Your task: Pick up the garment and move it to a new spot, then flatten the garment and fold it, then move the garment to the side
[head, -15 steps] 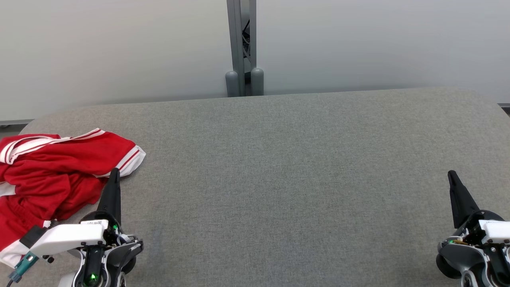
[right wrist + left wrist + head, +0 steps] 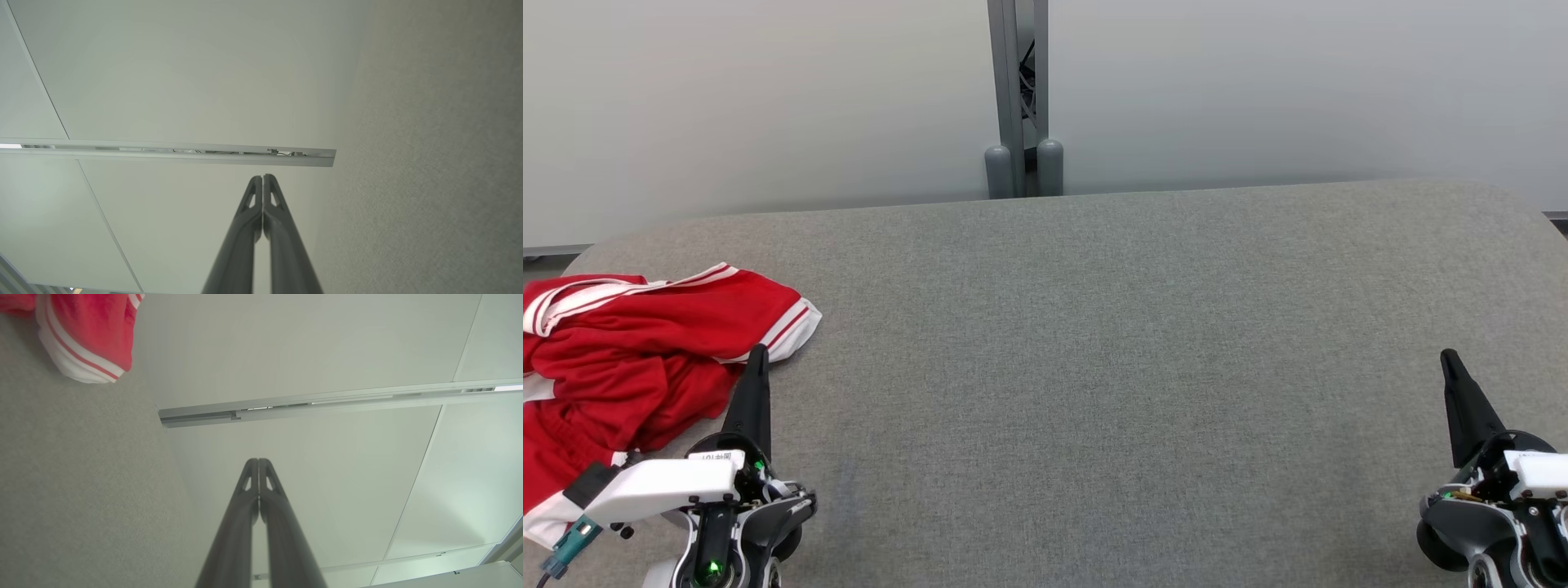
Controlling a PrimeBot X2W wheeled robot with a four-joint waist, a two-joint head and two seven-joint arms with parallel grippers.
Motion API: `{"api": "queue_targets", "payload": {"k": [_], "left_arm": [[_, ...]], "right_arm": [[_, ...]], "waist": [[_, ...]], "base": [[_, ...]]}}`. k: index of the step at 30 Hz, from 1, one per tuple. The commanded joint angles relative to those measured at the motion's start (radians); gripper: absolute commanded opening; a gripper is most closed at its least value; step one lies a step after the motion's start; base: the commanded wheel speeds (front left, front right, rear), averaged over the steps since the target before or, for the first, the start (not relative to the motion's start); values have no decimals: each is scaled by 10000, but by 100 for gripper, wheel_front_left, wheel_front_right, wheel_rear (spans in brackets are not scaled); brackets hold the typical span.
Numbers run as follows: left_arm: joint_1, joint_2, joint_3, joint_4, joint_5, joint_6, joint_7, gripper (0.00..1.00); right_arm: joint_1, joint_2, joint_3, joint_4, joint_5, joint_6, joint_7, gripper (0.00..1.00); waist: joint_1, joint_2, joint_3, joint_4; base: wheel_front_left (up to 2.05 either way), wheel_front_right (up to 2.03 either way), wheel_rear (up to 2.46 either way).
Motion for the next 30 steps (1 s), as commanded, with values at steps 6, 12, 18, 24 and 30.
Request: {"api": "queue_targets", "payload": {"k": [6, 12, 18, 24, 30], "left_arm": [[378, -97, -63, 259, 9, 9, -18, 100], [521, -84, -315, 5, 25, 8, -244, 100], [617, 41, -651, -240, 455, 7, -528, 100], [682, 66, -757, -409, 1832, 6, -803, 100], [857, -43, -633, -898, 3511, 62, -1029, 100]], "right_arm": [[327, 152, 52, 273, 3, 0, -25, 100], [446, 133, 345, 106, 162, 1, -147, 100], [493, 53, 704, -70, -191, 1, -431, 100], [470, -216, 1338, -100, -1273, 2, -1016, 100], [462, -133, 1349, -379, -2881, 3, -1317, 100]], "waist": [[0, 0, 1, 0], [0, 0, -27, -9], [0, 0, -56, -18], [0, 0, -92, -13], [0, 0, -111, -4]], "base": [[0, 0, 0], [0, 0, 0], [0, 0, 0], [0, 0, 0], [0, 0, 0]]}}
